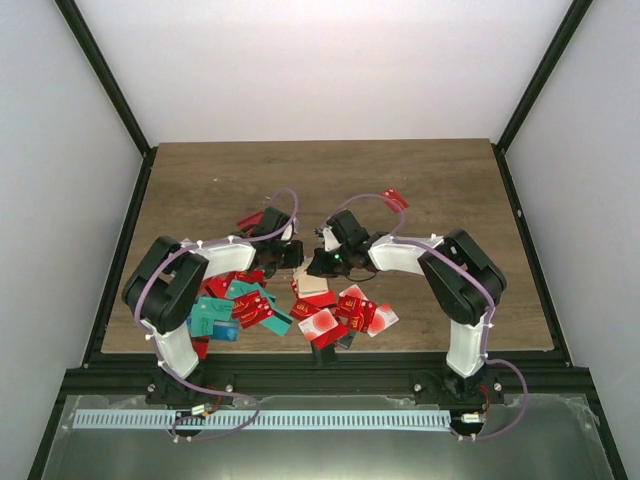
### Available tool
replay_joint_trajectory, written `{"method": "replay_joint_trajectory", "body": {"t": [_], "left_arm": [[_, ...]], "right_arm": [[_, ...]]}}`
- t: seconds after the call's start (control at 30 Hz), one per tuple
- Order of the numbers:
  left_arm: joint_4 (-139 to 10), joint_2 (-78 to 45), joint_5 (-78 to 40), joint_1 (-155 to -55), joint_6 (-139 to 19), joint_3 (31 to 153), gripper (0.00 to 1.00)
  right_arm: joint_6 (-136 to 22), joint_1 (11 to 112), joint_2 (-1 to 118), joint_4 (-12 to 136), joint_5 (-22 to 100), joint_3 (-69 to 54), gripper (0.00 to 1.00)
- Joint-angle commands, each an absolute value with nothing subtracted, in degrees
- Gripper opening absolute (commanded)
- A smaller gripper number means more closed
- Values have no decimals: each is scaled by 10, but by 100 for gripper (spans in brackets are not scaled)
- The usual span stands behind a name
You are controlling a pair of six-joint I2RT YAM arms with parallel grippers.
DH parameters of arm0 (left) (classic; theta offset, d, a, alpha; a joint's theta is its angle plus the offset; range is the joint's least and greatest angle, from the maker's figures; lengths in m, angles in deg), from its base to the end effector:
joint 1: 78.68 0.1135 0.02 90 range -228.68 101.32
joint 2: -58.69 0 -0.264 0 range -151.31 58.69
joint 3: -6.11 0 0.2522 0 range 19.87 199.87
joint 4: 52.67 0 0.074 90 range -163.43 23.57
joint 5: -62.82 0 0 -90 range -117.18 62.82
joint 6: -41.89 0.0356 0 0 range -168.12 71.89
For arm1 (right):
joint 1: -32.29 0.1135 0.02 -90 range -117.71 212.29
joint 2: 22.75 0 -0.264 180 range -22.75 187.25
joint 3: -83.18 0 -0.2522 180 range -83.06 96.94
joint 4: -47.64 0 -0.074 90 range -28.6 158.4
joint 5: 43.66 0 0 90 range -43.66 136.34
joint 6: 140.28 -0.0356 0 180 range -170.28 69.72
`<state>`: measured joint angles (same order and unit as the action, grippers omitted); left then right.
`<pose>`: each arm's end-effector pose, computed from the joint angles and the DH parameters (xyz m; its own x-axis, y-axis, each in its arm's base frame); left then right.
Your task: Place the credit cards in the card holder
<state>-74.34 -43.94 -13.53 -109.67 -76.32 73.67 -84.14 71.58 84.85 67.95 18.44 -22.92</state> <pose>0.2903 -0.1842 0.1354 -0.9206 0.0171 -0.3900 0.1998 0.8789 -0.4331 0.2771 0.2482 0.1399 -0.9504 -0.1414 -0.2770 -0.2925 0.7089 0.6418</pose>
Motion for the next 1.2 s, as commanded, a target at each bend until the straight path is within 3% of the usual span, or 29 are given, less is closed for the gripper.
{"method": "replay_joint_trajectory", "body": {"t": [0.0, 0.77, 1.17], "left_arm": [[-769, -436, -136, -1099, -756, 720, 4], [-766, -431, -139, -1099, -752, 707, 4], [-747, -367, -125, -1102, -734, 685, 4]], "right_arm": [[-840, 718, 830, 710, 214, -212, 1], [-844, 718, 869, 753, 278, -217, 1], [-842, 717, 918, 808, 296, -215, 1]]}}
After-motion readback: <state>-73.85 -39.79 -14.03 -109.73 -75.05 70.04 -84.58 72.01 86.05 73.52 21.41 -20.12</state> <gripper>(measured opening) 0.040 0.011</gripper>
